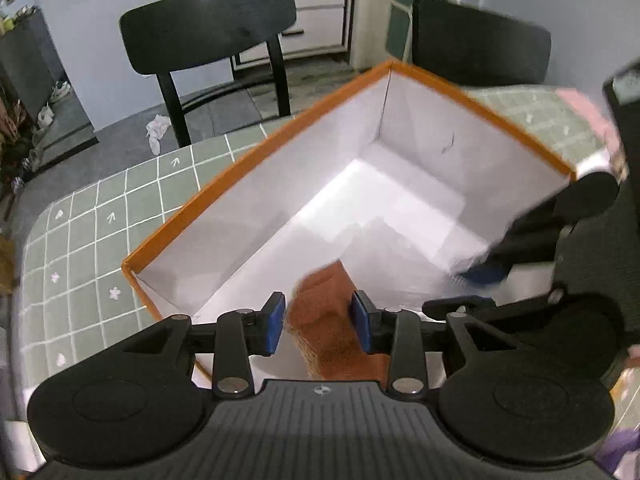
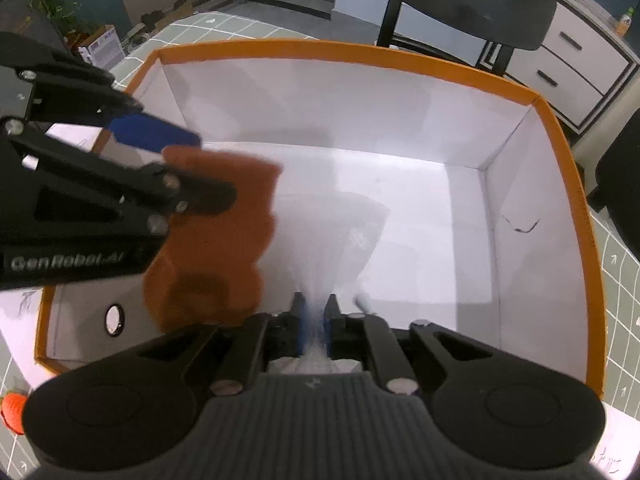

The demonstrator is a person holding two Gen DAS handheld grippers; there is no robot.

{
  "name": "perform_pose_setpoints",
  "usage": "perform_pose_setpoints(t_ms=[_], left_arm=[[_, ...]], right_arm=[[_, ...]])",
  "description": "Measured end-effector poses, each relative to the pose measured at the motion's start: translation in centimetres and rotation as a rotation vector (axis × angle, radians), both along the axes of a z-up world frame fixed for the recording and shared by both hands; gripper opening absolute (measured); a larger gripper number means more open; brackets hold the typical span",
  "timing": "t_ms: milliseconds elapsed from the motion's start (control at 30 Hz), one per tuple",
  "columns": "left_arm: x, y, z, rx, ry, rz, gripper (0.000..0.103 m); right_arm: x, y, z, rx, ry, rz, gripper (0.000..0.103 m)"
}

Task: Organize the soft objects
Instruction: 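Open both tools to drop the sponge and bag into the box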

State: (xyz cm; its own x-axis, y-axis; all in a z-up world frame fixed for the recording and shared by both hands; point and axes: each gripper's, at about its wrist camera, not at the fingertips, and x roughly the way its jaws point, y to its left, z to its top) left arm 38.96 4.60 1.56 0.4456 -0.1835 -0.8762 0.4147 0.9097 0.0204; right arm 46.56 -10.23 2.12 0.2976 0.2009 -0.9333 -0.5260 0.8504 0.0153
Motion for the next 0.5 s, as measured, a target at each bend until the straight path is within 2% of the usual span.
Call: perform_pose_setpoints(t_ms=[33,67,133,200,500], left_arm=[[-0.1,-0.2,-0.1,0.040,-0.019,-0.003,0.044],[-0.3,-0.3,0.0,0.073,-0.047,0.004,0.044],[-0.3,-0.2,0.6,0.092,-0.093,0.031,0.049],[-0.3,0.2,1.3,0.056,-0.101,0.049,0.054],[-1.7,0.6,2.7,0.063,-0.113,0.054,0.055]], right_arm=[[0.0,0.1,0.0,-0.004,0.000,-0.003,0.041],[-0.1,0.1,0.1,0.000,-0.008,-0.004,0.042],[-0.2,0.2,0.4,0.007,-0.013,-0.006,0.042],[-0.2,0.2,0.6,0.004,-0.017,-0.006,0.042],[-1.1,0.3,2.0,-0.001,-0.046,-0.008,0.042]])
